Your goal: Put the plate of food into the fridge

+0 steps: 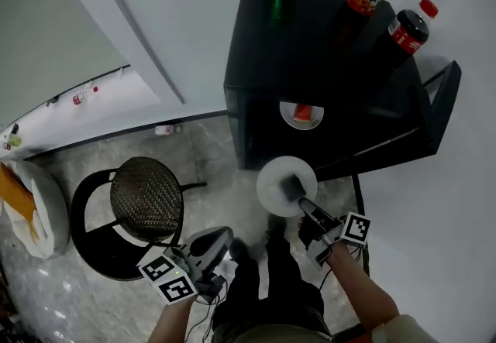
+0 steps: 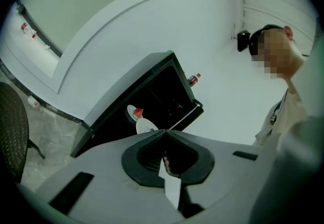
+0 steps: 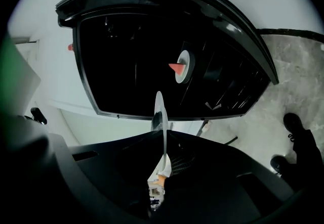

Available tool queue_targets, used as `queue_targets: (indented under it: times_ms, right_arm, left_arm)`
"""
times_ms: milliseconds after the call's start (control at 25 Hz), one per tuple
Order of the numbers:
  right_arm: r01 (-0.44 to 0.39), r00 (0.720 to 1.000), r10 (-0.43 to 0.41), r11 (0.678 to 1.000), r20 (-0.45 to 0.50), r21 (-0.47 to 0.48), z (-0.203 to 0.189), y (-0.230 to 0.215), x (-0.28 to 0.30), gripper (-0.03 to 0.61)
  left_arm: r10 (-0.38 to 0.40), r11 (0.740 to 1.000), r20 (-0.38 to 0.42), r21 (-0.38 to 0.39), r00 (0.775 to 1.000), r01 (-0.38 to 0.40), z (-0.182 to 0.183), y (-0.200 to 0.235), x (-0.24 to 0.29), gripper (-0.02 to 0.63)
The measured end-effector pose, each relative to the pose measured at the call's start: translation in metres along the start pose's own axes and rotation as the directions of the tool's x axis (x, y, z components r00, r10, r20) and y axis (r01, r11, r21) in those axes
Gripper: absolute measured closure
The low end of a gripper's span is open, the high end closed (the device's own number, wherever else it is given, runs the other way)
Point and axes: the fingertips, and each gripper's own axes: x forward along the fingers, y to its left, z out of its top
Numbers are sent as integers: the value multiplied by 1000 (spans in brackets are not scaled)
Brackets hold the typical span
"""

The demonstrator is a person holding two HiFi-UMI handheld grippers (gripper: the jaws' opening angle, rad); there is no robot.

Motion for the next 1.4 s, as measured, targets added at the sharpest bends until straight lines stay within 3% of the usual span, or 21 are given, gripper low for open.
queue_targets:
  times_ms: [440,760,1040,1400]
  right_arm:
    - [20,999,-21,1000,27,8,45,-90,62,552]
    - [10,1000,-11,1000,25,29,64,-130,92,552]
    - [30,998,-33,999,58,45,81,-159,108,551]
    - [37,994,-43,997,100,66,100,-184,136,552]
  left_arm:
    - [63,997,-63,54,996,-60,-39,45,28,604]
    - [80,991,-119,115,990,-66,-74,64,50,604]
    - [72,992,-143,112,987,-57,-98,74,57,604]
    - [165,954,-178,278,970,-111,-111,101,71,604]
